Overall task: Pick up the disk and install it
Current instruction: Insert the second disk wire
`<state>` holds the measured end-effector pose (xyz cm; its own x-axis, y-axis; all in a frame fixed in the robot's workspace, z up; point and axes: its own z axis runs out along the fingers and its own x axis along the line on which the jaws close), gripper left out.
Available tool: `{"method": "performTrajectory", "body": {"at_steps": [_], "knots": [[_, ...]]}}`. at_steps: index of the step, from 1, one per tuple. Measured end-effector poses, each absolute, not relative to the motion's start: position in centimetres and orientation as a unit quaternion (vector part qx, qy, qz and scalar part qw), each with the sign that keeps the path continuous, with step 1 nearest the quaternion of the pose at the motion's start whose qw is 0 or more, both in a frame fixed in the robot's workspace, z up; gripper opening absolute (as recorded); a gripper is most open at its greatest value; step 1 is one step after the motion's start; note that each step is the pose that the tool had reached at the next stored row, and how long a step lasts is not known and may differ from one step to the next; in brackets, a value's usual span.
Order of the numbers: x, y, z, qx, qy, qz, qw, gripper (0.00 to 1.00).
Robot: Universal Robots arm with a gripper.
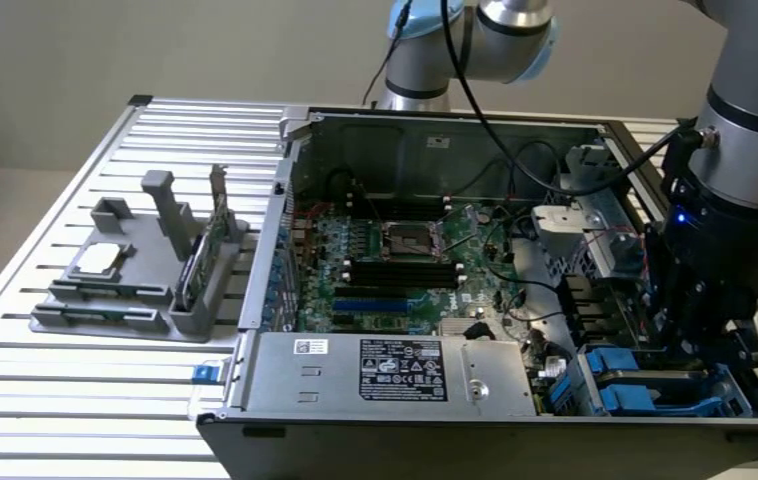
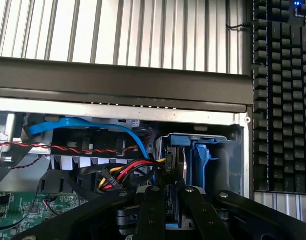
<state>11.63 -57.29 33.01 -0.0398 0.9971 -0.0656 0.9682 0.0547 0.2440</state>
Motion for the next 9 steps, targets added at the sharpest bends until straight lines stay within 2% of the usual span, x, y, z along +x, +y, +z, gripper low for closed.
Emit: {"method": "performTrajectory", "body": {"at_steps": [9], "knots": [[11.74, -57.29, 32.88, 0.684, 0.718, 0.066, 0.109, 0.17]]}}
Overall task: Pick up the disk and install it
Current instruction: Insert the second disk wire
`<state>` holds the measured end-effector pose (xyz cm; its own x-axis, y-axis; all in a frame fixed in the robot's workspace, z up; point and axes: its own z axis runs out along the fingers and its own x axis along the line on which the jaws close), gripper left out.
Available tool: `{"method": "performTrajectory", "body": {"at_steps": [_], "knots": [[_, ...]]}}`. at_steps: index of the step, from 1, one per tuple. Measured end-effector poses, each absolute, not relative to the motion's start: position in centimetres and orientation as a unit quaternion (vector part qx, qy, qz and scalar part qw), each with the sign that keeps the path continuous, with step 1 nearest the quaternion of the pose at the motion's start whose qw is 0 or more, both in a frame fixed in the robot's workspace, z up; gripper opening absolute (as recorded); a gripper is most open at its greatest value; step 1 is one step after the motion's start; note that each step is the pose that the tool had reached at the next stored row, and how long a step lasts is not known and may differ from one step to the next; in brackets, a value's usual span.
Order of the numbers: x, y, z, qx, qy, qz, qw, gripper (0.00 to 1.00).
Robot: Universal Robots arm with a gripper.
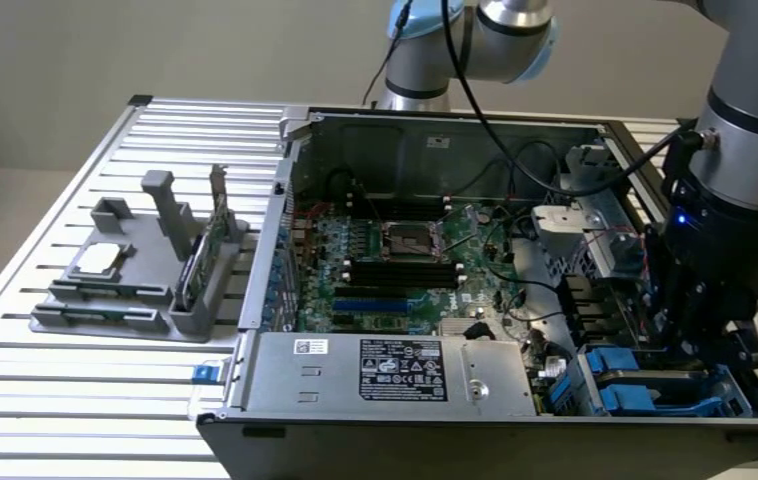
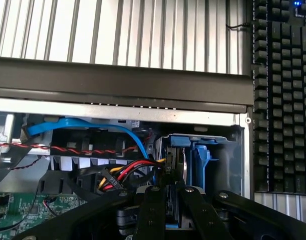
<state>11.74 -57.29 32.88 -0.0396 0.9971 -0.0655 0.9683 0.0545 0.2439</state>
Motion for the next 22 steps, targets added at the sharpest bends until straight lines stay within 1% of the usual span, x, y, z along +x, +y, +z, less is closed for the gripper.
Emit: {"method": "performTrajectory", "body": {"at_steps": [22], "knots": [[11.84, -57.37, 32.47, 0.684, 0.718, 0.066, 0.109, 0.17]]}}
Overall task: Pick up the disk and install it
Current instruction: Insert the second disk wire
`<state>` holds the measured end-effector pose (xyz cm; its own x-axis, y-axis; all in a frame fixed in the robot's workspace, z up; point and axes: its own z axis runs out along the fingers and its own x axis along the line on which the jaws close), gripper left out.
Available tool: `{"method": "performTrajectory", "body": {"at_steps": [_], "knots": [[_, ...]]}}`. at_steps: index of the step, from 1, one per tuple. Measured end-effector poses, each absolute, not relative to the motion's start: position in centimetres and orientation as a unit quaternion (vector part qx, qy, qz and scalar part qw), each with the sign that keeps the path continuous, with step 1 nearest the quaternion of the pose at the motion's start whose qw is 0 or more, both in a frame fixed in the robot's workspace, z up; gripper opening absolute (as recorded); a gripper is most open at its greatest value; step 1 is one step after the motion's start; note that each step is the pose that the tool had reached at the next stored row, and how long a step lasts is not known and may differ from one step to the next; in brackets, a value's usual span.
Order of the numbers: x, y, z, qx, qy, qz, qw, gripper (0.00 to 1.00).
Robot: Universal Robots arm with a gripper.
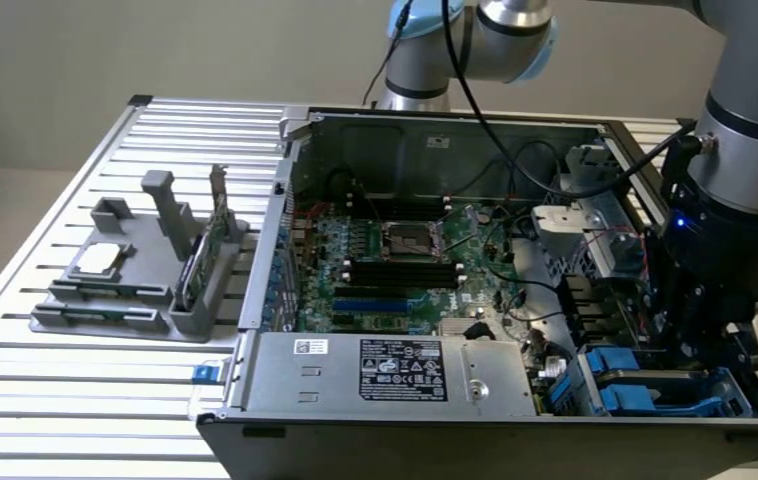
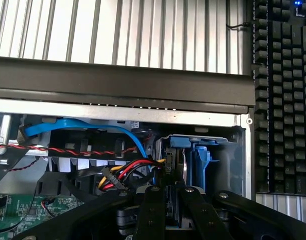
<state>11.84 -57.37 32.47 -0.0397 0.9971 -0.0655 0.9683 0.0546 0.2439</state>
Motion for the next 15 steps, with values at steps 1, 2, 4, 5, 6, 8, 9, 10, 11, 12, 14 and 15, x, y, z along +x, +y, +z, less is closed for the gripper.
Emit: {"method": "performTrajectory", "body": {"at_steps": [1, 2, 4, 5, 6, 8, 9, 10, 11, 12, 14, 15], "knots": [[11.8, -57.4, 32.5, 0.684, 0.718, 0.066, 0.109, 0.17], [11.8, -57.4, 32.5, 0.684, 0.718, 0.066, 0.109, 0.17], [11.9, -57.4, 32.4, 0.684, 0.718, 0.067, 0.108, 0.18], [11.9, -57.4, 32.5, 0.684, 0.718, 0.066, 0.108, 0.18], [11.8, -57.4, 32.7, 0.684, 0.718, 0.066, 0.108, 0.25], [11.8, -57.4, 33.2, 0.685, 0.718, 0.065, 0.107, 0.25], [11.8, -57.4, 33.5, 0.685, 0.718, 0.064, 0.106, 0.25], [11.8, -57.4, 33.8, 0.685, 0.718, 0.063, 0.106, 0.25], [11.8, -57.4, 34.1, 0.685, 0.718, 0.063, 0.105, 0.25], [11.8, -57.4, 34.4, 0.685, 0.718, 0.062, 0.105, 0.25], [11.8, -57.4, 35.0, 0.685, 0.719, 0.061, 0.104, 0.25], [11.8, -57.4, 35.3, 0.685, 0.719, 0.061, 0.103, 0.25]]}}
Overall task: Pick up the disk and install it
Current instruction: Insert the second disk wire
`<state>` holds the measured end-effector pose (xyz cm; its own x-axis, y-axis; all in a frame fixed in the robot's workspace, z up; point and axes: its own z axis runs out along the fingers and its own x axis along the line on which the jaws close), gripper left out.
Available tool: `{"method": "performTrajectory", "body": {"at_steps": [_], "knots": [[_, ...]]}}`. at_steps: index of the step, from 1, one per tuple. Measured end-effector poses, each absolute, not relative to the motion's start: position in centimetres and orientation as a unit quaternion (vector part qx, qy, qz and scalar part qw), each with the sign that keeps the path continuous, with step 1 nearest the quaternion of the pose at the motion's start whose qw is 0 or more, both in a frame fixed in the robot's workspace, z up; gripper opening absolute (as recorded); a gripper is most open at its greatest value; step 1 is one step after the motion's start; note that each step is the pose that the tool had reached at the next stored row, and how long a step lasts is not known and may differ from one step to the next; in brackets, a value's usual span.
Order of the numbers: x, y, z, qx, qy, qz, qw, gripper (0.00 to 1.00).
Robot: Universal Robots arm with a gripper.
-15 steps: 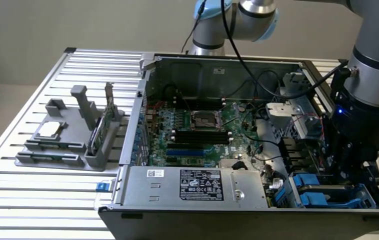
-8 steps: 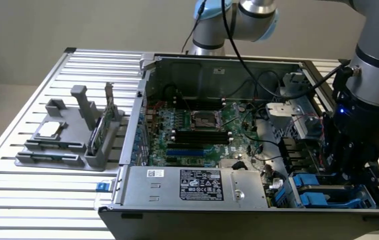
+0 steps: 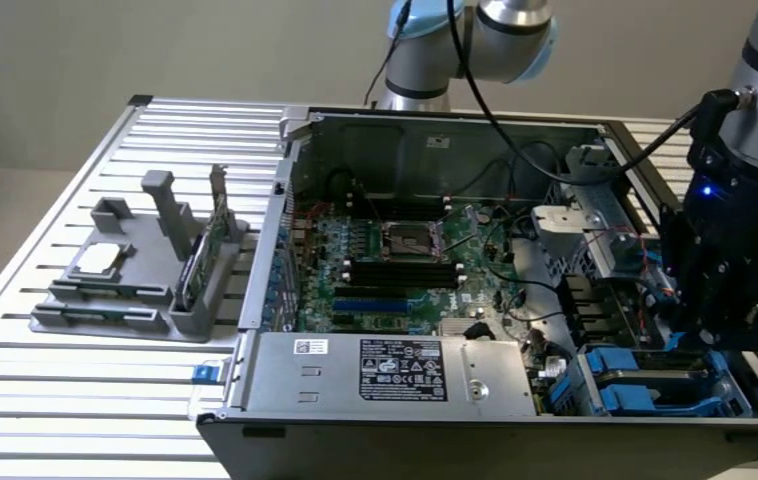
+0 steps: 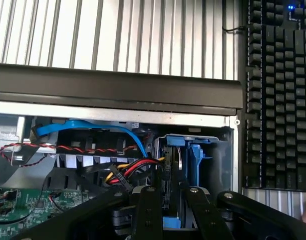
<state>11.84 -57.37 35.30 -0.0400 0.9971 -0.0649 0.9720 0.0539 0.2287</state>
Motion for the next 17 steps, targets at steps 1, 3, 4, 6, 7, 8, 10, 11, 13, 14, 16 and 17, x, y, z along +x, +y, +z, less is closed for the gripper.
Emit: {"method": "performTrajectory", "body": {"at_steps": [1, 3, 4, 6, 7, 8, 10, 11, 13, 14, 16, 17], "knots": [[11.8, -57.4, 35.7, 0.685, 0.719, 0.061, 0.103, 0.25], [11.8, -57.4, 36.5, 0.685, 0.719, 0.06, 0.102, 0.25], [11.8, -57.4, 36.8, 0.685, 0.719, 0.06, 0.102, 0.25], [11.8, -57.4, 37.5, 0.686, 0.719, 0.059, 0.102, 0.25], [11.8, -57.4, 37.7, 0.686, 0.719, 0.059, 0.101, 0.25], [11.8, -57.4, 37.9, 0.686, 0.718, 0.058, 0.101, 0.25], [11.8, -57.4, 38.3, 0.686, 0.719, 0.057, 0.099, 0.25], [11.7, -57.4, 38.3, 0.686, 0.719, 0.057, 0.099, 0.25], [11.6, -57.3, 38.3, 0.686, 0.719, 0.055, 0.097, 0.25], [11.4, -57.3, 38.3, 0.686, 0.719, 0.055, 0.096, 0.25], [11.3, -57.2, 38.3, 0.686, 0.719, 0.053, 0.094, 0.25], [11.2, -57.0, 38.3, 0.686, 0.719, 0.052, 0.093, 0.25]]}}
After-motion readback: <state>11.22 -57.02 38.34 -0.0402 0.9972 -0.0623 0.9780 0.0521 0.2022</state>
